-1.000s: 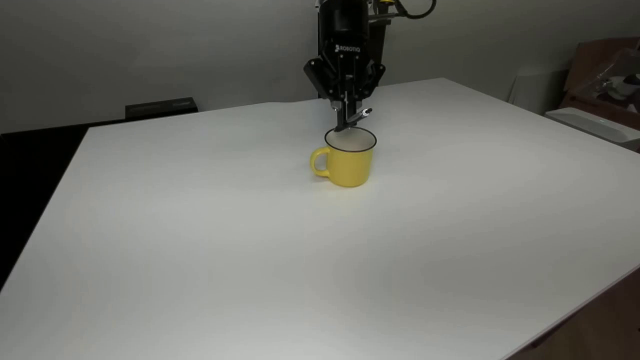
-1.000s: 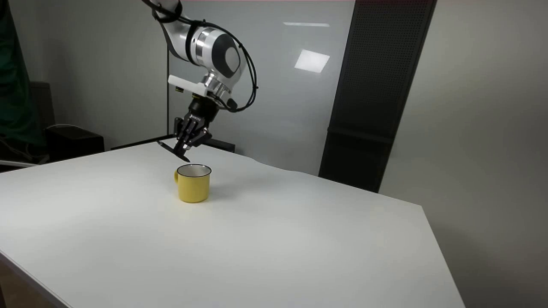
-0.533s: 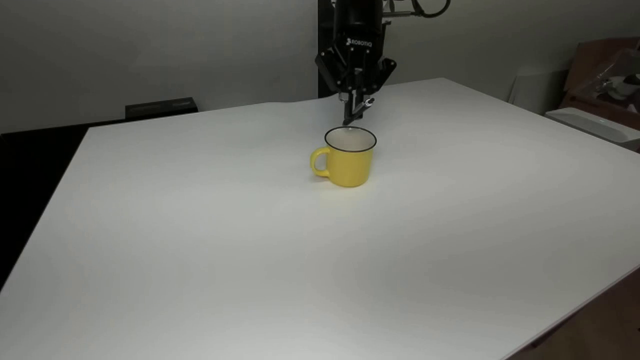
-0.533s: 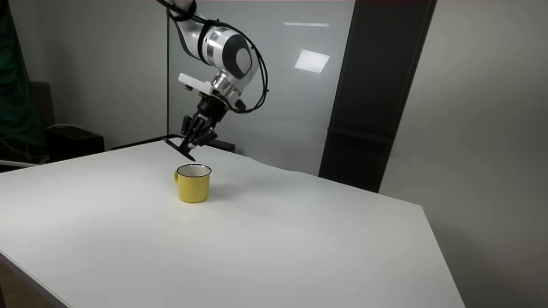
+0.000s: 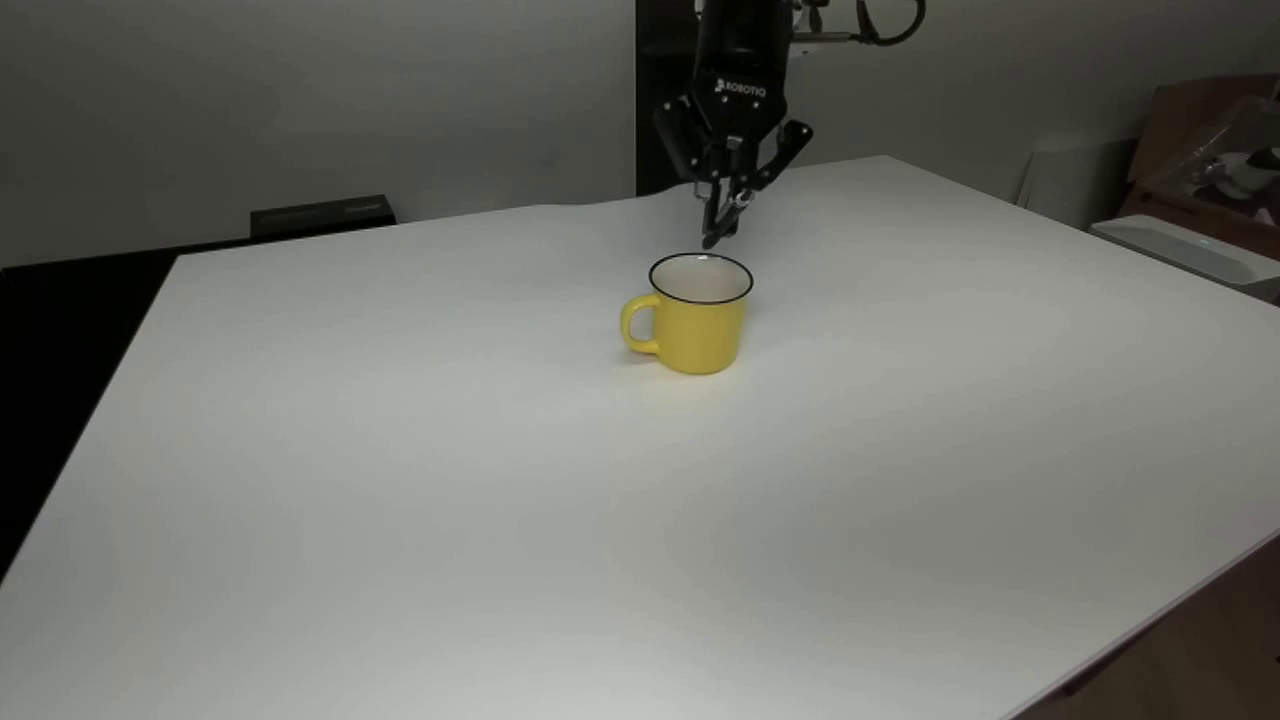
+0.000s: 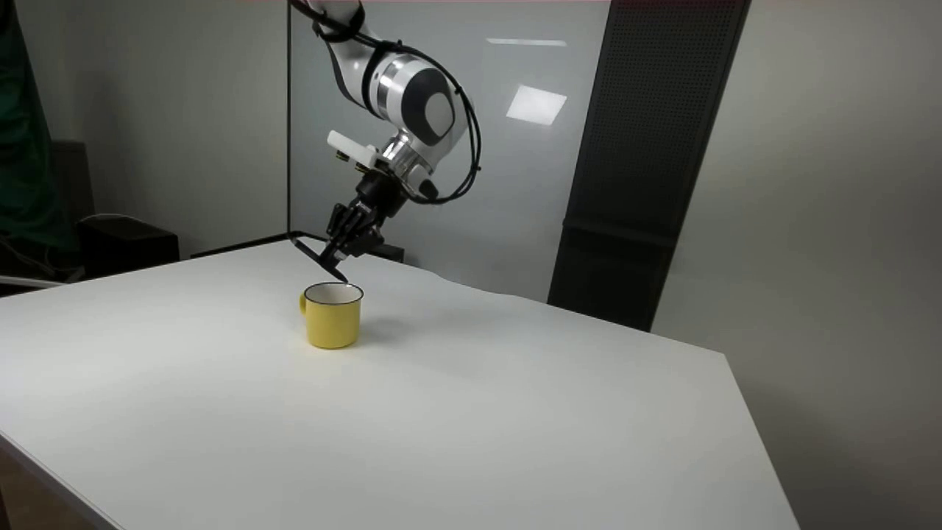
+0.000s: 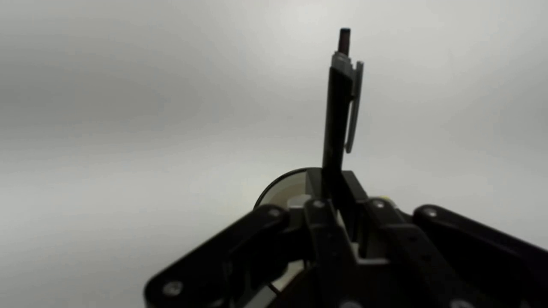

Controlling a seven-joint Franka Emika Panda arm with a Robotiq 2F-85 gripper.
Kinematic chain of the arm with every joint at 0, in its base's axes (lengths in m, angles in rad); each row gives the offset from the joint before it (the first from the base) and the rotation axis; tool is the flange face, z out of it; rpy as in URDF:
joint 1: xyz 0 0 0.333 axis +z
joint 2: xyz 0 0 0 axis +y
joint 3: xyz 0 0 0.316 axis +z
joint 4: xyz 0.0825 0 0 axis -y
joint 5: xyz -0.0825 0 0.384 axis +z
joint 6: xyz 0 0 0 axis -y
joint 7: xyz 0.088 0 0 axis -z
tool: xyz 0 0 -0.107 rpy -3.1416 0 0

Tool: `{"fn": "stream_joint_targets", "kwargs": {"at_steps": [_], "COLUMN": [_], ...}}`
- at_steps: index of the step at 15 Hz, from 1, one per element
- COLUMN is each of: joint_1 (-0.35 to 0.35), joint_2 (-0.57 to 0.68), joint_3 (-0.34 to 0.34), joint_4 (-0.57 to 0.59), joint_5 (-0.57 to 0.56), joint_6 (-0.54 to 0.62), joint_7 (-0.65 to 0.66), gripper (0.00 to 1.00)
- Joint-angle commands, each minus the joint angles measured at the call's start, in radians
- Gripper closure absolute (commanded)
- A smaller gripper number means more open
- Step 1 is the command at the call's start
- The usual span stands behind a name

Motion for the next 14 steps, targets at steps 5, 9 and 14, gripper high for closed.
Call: {"fn": "stream_joint_targets", "kwargs": {"at_steps": [5, 9, 14], "joint_1": [-0.012, -0.017, -0.021], "joint_2": [0.052, 0.058, 0.050], "joint_3": [0.002, 0.001, 0.000], "joint_4": [0.033, 0.030, 0.020], "joint_5": [0.056, 0.074, 0.097], "joint_6": [-0.036, -0.031, -0.013], "joint_7": [0.066, 0.066, 0.072], "gripper": [0.97, 0.60, 0.27]}}
